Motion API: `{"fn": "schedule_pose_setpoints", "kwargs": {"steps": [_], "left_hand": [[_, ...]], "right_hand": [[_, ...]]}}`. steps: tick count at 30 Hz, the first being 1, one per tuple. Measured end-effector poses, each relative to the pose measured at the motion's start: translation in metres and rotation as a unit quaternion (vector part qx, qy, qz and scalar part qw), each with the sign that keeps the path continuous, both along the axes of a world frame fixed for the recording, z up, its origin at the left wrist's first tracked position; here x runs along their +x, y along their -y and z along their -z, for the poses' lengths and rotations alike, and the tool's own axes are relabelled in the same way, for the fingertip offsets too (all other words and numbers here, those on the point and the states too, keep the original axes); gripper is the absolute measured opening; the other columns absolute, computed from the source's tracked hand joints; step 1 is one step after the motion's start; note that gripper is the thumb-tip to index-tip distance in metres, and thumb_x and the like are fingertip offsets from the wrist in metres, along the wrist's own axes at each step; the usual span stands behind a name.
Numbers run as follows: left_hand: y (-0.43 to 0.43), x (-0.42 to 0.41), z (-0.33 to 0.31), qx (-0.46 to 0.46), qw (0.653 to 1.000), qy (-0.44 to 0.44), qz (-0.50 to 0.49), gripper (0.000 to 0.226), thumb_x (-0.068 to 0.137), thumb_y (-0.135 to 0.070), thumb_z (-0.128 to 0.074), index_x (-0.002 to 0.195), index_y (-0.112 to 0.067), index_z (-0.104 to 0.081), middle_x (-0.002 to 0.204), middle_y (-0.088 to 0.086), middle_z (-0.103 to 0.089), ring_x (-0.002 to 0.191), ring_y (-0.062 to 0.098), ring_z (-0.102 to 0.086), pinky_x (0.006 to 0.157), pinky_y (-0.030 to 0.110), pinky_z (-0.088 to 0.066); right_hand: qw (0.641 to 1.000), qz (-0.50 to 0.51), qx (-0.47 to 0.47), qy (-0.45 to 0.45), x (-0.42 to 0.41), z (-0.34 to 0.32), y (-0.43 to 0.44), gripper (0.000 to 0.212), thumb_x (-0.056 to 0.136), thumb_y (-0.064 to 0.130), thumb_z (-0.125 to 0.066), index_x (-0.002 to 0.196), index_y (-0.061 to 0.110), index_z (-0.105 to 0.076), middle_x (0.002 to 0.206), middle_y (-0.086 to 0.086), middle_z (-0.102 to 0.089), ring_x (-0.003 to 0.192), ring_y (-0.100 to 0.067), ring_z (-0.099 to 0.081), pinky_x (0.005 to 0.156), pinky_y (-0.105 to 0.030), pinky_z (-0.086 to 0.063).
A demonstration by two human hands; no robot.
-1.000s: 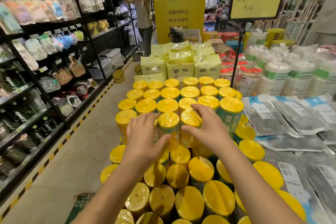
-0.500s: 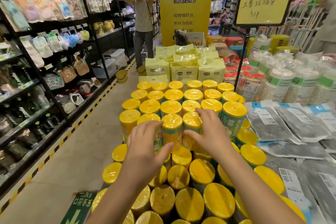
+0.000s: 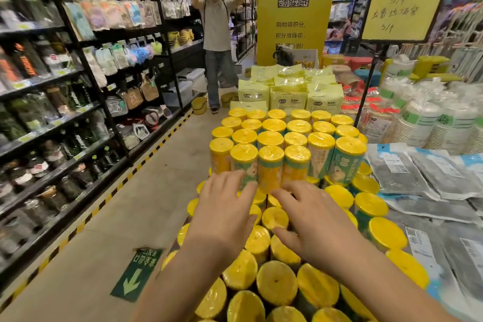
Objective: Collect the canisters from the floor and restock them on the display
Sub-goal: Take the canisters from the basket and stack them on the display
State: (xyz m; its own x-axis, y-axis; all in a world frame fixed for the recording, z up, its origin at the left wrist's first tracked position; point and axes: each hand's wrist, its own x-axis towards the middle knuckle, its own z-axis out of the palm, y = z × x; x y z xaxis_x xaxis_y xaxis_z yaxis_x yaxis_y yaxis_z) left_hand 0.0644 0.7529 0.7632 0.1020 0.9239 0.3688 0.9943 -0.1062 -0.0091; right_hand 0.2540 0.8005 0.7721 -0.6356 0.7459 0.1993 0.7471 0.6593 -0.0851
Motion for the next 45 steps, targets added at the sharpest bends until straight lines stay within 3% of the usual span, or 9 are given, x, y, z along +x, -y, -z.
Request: {"fn": "schedule_pose_setpoints", "kwargs": {"steps": [4, 7, 10, 15, 19, 27, 34, 42, 45], "left_hand": [[0.049, 0.001, 0.015, -0.01, 0.998, -0.02, -0.051, 0.06, 0.06, -0.043, -0.09, 0.112, -0.02, -0.068, 0.12, 0.009, -0.063, 0.11, 0.033, -0.06, 0.094, 0.052, -0.054], [0.089, 0.003, 0.025, -0.034, 0.992, -0.008, -0.12, 0.063, 0.056, -0.043, -0.091, 0.109, -0.02, -0.068, 0.118, 0.007, -0.063, 0.108, 0.032, -0.061, 0.092, 0.05, -0.054], [0.131, 0.007, 0.035, -0.063, 0.978, 0.011, -0.199, 0.067, 0.053, -0.044, -0.091, 0.11, -0.02, -0.067, 0.118, 0.007, -0.063, 0.108, 0.033, -0.062, 0.086, 0.047, -0.056], [0.214, 0.023, 0.036, -0.08, 0.939, 0.034, -0.334, 0.062, 0.062, -0.049, -0.085, 0.116, -0.026, -0.065, 0.12, 0.0, -0.061, 0.11, 0.025, -0.061, 0.089, 0.04, -0.054], [0.28, 0.034, 0.04, -0.074, 0.898, 0.06, -0.429, 0.056, 0.092, -0.044, -0.063, 0.142, -0.029, -0.044, 0.147, -0.001, -0.038, 0.139, 0.024, -0.034, 0.112, 0.039, -0.032], [0.408, 0.024, 0.061, -0.082, 0.818, 0.092, -0.561, 0.059, 0.094, -0.05, -0.06, 0.146, -0.03, -0.041, 0.153, -0.001, -0.033, 0.142, 0.022, -0.028, 0.117, 0.04, -0.025], [0.503, -0.018, 0.089, -0.076, 0.78, 0.153, -0.603, 0.06, 0.092, -0.053, -0.06, 0.144, -0.026, -0.049, 0.149, 0.002, -0.042, 0.14, 0.025, -0.035, 0.114, 0.041, -0.032], [0.594, -0.117, 0.142, -0.114, 0.774, 0.193, -0.592, 0.058, 0.08, -0.039, -0.076, 0.133, -0.021, -0.06, 0.139, 0.005, -0.052, 0.13, 0.03, -0.049, 0.103, 0.043, -0.043], [0.614, -0.162, 0.163, -0.14, 0.78, 0.194, -0.579, 0.06, 0.06, -0.04, -0.09, 0.113, -0.019, -0.071, 0.116, 0.007, -0.065, 0.104, 0.031, -0.065, 0.079, 0.043, -0.056]], "right_hand": [[0.998, -0.051, -0.021, 0.0, -0.009, 0.005, 0.035, 0.062, 0.092, 0.049, -0.062, 0.147, 0.03, -0.041, 0.152, 0.0, -0.04, 0.141, -0.026, -0.039, 0.11, -0.04, -0.039], [0.995, -0.098, -0.012, 0.023, -0.017, 0.014, 0.052, 0.062, 0.077, 0.052, -0.074, 0.131, 0.028, -0.056, 0.133, -0.002, -0.057, 0.121, -0.027, -0.059, 0.09, -0.039, -0.055], [0.989, -0.146, -0.012, 0.012, -0.029, 0.021, 0.069, 0.062, 0.068, 0.052, -0.078, 0.123, 0.027, -0.062, 0.123, -0.003, -0.064, 0.107, -0.026, -0.066, 0.078, -0.037, -0.058], [0.961, -0.274, -0.037, 0.012, -0.052, 0.027, 0.112, 0.056, 0.075, 0.048, -0.068, 0.124, 0.022, -0.062, 0.123, -0.007, -0.061, 0.109, -0.031, -0.063, 0.082, -0.043, -0.058], [0.929, -0.365, -0.053, 0.009, -0.07, 0.026, 0.161, 0.057, 0.085, 0.044, -0.067, 0.136, 0.024, -0.053, 0.133, -0.003, -0.054, 0.118, -0.029, -0.057, 0.091, -0.041, -0.052], [0.872, -0.481, -0.084, 0.012, -0.12, 0.045, 0.256, 0.06, 0.091, 0.045, -0.063, 0.145, 0.027, -0.044, 0.142, 0.0, -0.046, 0.127, -0.025, -0.049, 0.098, -0.04, -0.049], [0.842, -0.529, -0.092, 0.049, -0.192, 0.072, 0.329, 0.059, 0.097, 0.047, -0.057, 0.15, 0.028, -0.038, 0.146, 0.002, -0.042, 0.129, -0.023, -0.047, 0.103, -0.036, -0.044], [0.853, -0.507, -0.094, 0.074, -0.299, 0.114, 0.422, 0.058, 0.09, 0.044, -0.065, 0.143, 0.026, -0.049, 0.135, 0.004, -0.051, 0.117, -0.023, -0.056, 0.096, -0.037, -0.049], [0.862, -0.488, -0.106, 0.09, -0.336, 0.131, 0.439, 0.057, 0.088, 0.043, -0.066, 0.14, 0.026, -0.053, 0.134, 0.003, -0.053, 0.118, -0.024, -0.057, 0.096, -0.039, -0.05]]}}
